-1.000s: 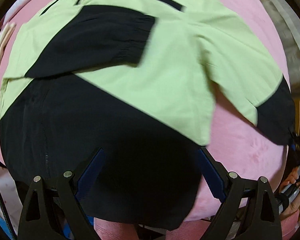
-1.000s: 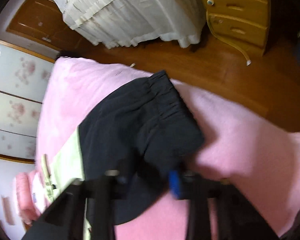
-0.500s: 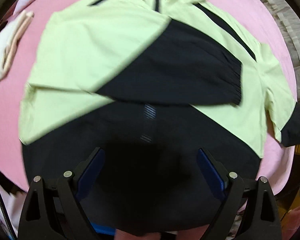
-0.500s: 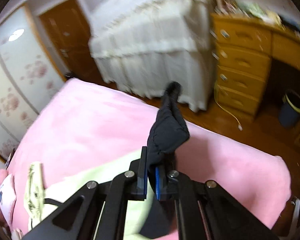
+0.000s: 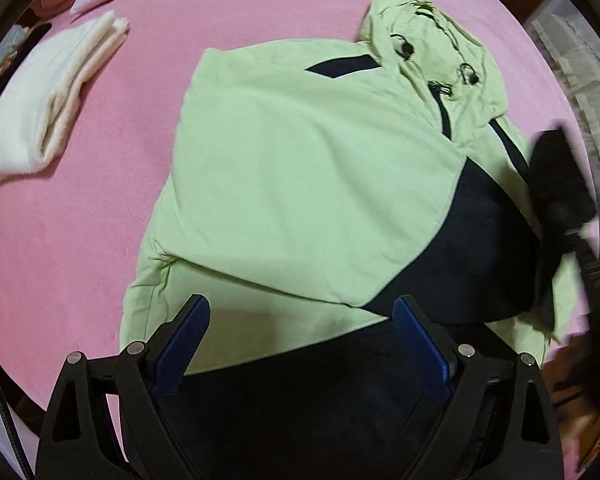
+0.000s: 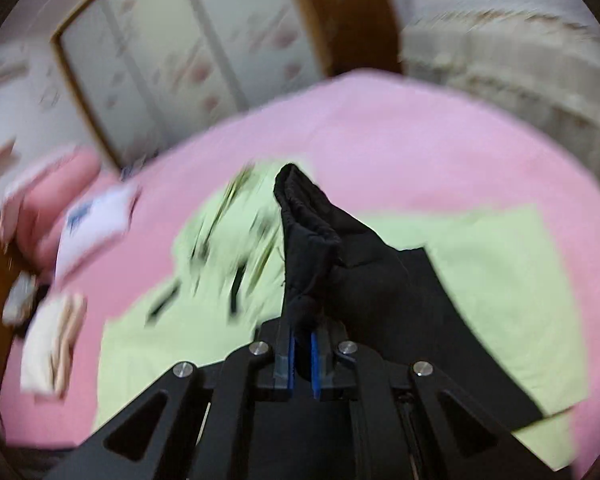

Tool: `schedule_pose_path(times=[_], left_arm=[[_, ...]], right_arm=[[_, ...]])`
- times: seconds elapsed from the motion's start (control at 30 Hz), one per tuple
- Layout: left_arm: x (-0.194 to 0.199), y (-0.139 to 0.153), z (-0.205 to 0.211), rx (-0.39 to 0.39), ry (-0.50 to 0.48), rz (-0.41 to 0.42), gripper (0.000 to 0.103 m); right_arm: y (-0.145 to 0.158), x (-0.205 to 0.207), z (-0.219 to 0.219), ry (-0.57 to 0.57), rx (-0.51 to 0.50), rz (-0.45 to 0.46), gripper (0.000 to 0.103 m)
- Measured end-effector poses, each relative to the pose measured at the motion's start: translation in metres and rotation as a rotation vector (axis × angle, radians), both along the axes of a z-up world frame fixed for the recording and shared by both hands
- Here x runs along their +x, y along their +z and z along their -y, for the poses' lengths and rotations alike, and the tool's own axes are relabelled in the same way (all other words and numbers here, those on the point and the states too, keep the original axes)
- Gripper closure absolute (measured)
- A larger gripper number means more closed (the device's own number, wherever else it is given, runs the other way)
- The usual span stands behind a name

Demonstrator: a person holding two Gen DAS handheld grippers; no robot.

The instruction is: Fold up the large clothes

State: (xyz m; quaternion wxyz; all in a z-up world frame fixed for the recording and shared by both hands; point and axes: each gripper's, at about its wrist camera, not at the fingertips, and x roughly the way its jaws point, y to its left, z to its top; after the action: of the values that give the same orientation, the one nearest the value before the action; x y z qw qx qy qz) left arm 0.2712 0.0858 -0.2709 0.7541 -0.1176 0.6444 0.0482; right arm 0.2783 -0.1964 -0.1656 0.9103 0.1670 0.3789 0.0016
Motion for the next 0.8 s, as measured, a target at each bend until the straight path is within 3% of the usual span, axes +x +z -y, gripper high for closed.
schedule_pose_path(times=[0.13, 0.2, 0.23, 0.27, 0.33, 0.6, 0.67, 0.8], left_arm=[[-0.002, -0.011, 0.009, -0.021, -0.008, -0.001, 0.011], [-0.001, -0.016, 0.015, -0.028, -0.016, -0.002, 0.011], [0.001, -0.019, 0.018, -0.035, -0.02, -0.003, 0.011], [0.002, -0.02, 0.023, -0.043, -0.022, -0.003, 0.011], [0.006, -0.02, 0.032, -0.072, -0.021, 0.002, 0.011], [0.037, -0.031, 0.08, -0.276, 0.036, 0.074, 0.011], [0.046, -0.036, 0.092, -0.27, 0.045, 0.074, 0.011], [0.068, -0.056, 0.124, -0.146, 0.02, 0.052, 0.011]], right_arm=[[-0.056, 0.011, -0.026, 0.069, 0.01, -0.188, 0.093], [-0.068, 0.012, -0.028, 0.076, 0.031, -0.237, 0.085], [-0.069, 0.01, -0.024, 0.081, 0.058, -0.246, 0.072], [-0.068, 0.008, -0.021, 0.084, 0.079, -0.248, 0.05], [-0.062, 0.006, -0.008, 0.096, 0.117, -0.247, 0.024], [-0.047, -0.02, 0.04, 0.148, 0.042, -0.245, 0.024], [-0.044, -0.034, 0.059, 0.15, 0.032, -0.249, 0.024], [-0.04, -0.057, 0.091, 0.147, 0.021, -0.277, 0.024]])
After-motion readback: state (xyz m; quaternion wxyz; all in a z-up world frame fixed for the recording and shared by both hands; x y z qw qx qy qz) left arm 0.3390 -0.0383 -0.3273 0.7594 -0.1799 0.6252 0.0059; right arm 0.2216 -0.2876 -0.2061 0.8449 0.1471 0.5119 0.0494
